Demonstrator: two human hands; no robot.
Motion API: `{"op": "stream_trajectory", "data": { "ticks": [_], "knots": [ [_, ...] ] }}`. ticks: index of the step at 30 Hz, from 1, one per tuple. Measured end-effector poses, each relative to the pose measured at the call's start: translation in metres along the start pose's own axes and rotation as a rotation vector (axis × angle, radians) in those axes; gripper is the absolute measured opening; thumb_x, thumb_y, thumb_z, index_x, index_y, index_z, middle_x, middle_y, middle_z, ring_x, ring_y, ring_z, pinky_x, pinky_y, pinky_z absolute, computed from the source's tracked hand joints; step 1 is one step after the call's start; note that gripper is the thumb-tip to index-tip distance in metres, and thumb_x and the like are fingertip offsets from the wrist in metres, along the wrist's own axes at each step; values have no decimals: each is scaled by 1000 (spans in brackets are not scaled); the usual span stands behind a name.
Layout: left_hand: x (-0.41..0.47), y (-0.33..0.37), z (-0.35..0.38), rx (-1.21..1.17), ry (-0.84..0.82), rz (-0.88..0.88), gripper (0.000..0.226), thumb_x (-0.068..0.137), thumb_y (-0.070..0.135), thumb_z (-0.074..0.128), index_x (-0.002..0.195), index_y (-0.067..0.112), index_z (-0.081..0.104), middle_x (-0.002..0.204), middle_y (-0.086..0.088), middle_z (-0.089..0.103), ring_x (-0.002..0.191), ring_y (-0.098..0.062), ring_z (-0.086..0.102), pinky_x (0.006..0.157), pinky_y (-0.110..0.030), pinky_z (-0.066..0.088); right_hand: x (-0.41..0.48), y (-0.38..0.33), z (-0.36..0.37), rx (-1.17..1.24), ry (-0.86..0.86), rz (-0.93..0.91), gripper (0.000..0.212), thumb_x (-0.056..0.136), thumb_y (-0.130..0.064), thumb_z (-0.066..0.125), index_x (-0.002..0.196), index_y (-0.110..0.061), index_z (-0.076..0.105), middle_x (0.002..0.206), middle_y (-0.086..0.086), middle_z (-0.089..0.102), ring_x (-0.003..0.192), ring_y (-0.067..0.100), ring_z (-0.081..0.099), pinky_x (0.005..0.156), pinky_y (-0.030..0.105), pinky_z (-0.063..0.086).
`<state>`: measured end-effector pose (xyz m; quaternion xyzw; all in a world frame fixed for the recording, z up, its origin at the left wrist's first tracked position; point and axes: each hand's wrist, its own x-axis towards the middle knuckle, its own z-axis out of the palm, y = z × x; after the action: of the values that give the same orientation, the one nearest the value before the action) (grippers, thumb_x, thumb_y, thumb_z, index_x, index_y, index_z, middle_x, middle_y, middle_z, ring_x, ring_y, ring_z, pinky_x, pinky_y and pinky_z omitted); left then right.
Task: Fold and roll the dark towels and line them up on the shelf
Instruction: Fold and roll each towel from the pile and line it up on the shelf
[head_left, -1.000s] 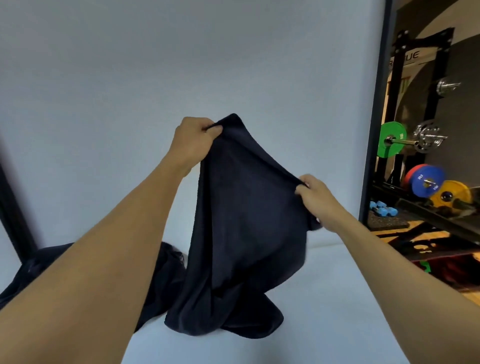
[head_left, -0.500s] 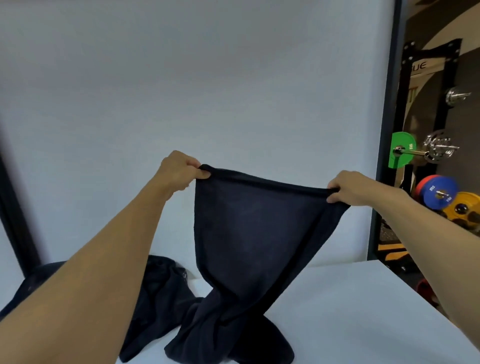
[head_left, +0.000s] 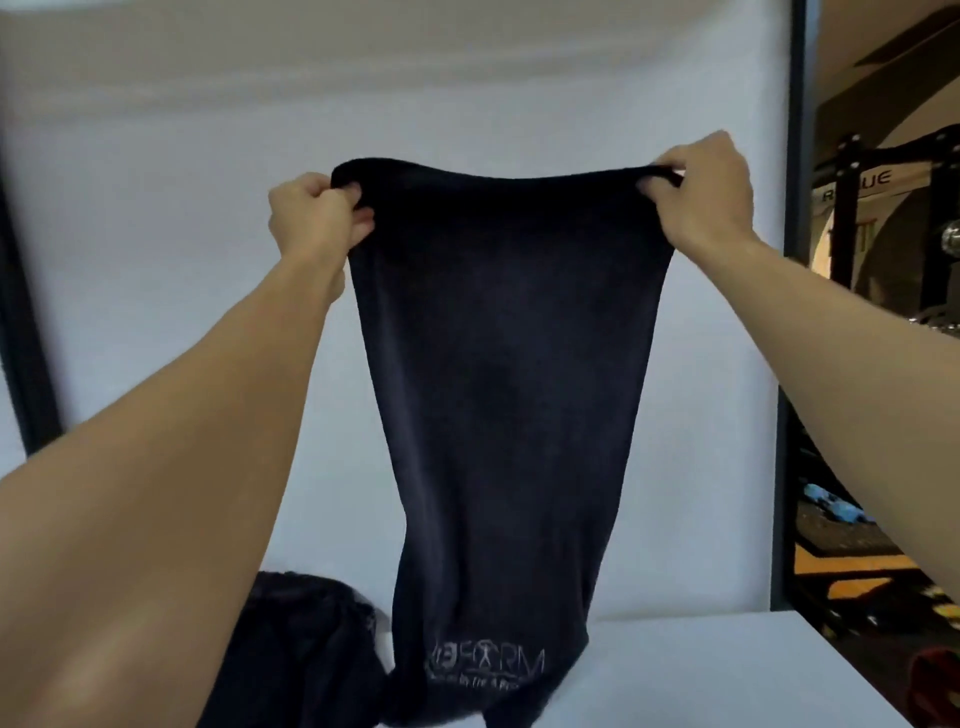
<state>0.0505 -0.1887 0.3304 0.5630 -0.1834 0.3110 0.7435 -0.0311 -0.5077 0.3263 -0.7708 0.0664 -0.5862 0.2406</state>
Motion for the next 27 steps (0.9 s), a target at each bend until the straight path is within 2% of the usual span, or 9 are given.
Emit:
{"op": "stream_trajectory", "data": {
  "ticks": [3,5,8,14,17,20,23,25,27],
  "knots": [
    [-18,31,-22,-21,-14,33,16,90,1,57,78,11,61,99,-14,70,82,-24,75,74,-30,61,-12,-25,-33,80,44,-73,21,92,-29,58,101,-17,72,103,3,69,91,13,59,76,22,41],
    [-36,51,-41,-35,-29,47,14,90,3,57,80,11,60,100,-14,70,82,-26,74,74,-32,61,-29,-43,-58,199,61,-94,23,91,-29,59,103,-16,73,100,-3,69,90,7,59,75,18,43],
    [-72,77,-73,-19,-56,84,13,90,8,56,79,14,58,98,-10,70,77,-25,74,71,-32,60,-65,-68,-95,401,31,-83,22,90,-29,61,104,-17,73,100,-3,71,95,9,65,84,24,53],
    [-146,109,-133,28,-79,96,8,85,14,59,79,18,60,84,0,70,58,-16,63,57,-26,51,-137,-103,-150,722,-32,56,4,84,-28,71,86,-24,71,85,-5,72,82,12,70,78,36,60],
    [-176,100,-159,81,-97,18,7,84,15,60,79,19,62,74,1,67,51,-16,58,54,-26,49,-173,-106,-161,708,-151,159,5,81,-30,75,78,-26,75,83,-5,75,81,12,71,73,32,59],
    [-205,61,-185,168,-123,-151,2,82,18,62,80,18,63,73,-2,65,50,-17,58,56,-28,49,-219,-83,-154,660,-338,289,5,85,-25,74,81,-21,75,84,-4,76,79,10,72,71,26,57],
    [-242,-3,-210,282,-144,-387,6,85,17,66,80,15,63,78,-9,65,53,-19,61,59,-31,52,-276,-38,-133,498,-551,474,13,90,-15,68,101,-10,73,103,10,73,93,21,70,85,38,57],
    [-270,-48,-223,345,-142,-523,14,87,17,68,75,14,61,79,-13,63,50,-19,59,58,-31,54,-319,-7,-117,354,-656,562,19,90,-10,67,106,0,71,111,20,70,99,25,66,90,43,55],
    [-296,-88,-229,414,-147,-605,27,87,23,71,66,15,55,76,-11,61,48,-20,58,57,-30,54,-361,22,-103,225,-734,625,19,89,-10,68,103,3,71,108,23,70,90,23,63,76,37,53]
  ]
}}
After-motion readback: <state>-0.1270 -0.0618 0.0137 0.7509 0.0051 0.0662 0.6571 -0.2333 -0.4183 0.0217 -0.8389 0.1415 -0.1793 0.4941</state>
